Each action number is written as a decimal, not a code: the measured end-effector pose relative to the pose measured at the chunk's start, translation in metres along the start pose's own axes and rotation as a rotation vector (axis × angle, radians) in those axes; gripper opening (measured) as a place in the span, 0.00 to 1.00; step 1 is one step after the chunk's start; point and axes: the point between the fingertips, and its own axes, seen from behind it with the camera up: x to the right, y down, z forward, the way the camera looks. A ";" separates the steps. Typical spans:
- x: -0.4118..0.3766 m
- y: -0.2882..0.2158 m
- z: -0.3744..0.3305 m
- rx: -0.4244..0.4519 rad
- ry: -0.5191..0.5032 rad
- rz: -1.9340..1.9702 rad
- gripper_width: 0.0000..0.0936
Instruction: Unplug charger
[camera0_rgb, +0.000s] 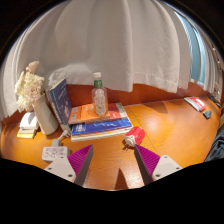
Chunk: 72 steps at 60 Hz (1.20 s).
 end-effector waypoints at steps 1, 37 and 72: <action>-0.005 -0.003 -0.008 0.010 -0.008 0.004 0.88; -0.217 0.007 -0.237 0.148 -0.239 -0.069 0.89; -0.224 0.043 -0.256 0.126 -0.236 -0.107 0.89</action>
